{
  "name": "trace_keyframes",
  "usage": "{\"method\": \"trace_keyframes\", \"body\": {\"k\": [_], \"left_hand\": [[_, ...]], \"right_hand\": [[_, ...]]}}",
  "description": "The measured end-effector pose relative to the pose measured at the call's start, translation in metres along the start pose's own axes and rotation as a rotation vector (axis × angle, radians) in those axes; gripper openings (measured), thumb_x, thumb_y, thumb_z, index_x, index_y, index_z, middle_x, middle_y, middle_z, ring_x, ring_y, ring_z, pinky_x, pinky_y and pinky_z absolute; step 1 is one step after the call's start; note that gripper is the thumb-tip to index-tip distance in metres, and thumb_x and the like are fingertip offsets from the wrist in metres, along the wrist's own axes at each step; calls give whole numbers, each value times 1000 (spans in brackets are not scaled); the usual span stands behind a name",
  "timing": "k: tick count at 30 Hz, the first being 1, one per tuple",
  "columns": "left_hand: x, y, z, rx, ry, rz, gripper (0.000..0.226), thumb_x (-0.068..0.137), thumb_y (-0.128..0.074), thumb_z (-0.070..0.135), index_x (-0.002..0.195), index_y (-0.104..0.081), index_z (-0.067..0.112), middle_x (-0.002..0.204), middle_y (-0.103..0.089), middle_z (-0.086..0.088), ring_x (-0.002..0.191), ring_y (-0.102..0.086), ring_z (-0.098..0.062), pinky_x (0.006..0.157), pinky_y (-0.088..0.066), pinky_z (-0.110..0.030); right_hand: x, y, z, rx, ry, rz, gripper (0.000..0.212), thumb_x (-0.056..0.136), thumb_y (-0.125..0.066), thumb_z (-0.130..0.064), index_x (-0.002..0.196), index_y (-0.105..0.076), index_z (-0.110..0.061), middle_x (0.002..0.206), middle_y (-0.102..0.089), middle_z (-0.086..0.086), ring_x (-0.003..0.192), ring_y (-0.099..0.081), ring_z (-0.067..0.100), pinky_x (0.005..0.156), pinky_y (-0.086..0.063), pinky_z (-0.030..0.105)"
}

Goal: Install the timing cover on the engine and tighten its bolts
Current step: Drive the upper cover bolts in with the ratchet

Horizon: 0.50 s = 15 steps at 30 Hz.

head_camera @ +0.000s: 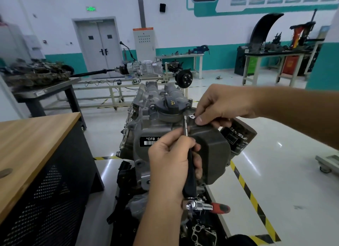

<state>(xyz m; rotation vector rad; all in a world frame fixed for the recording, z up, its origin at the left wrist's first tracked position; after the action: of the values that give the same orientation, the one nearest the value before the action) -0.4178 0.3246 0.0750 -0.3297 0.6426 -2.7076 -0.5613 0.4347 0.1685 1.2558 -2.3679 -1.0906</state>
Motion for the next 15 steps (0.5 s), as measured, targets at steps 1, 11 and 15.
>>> {"method": "trace_keyframes", "body": {"k": [1, 11, 15], "left_hand": [[1, 1, -1, 1, 2, 8, 20, 89, -57, -5, 85, -74, 6, 69, -58, -13, 41, -46, -18, 39, -37, -22], [5, -3, -4, 37, -41, -35, 17, 77, -63, 7, 82, -77, 14, 68, -58, -11, 40, -47, -17, 39, -38, -23], [6, -3, -1, 32, -58, -57, 22, 75, -63, 9, 87, -79, 18, 69, -60, -10, 40, -47, -17, 40, -38, -23]], "right_hand": [[0, 2, 3, 31, 37, 6, 12, 85, -80, -18, 88, -79, -7, 63, -64, 15, 46, -47, 17, 40, -37, 22], [6, 5, 20, 213, 174, 13, 20, 80, -80, -21, 88, -77, -3, 57, -62, 14, 40, -47, 17, 37, -38, 20], [3, 8, 17, 362, 202, 264, 34, 85, -73, -30, 86, -65, 3, 56, -58, 9, 39, -44, 17, 37, -37, 22]]}}
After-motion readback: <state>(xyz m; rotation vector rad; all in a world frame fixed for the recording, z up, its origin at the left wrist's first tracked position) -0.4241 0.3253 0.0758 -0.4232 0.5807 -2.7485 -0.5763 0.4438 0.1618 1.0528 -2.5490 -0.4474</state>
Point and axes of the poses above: each hand's wrist, its own x-axis towards the middle knuckle, its own y-axis out of the back of the hand, z = x × y, the point moved 3 cm from there along x, towards the middle knuckle
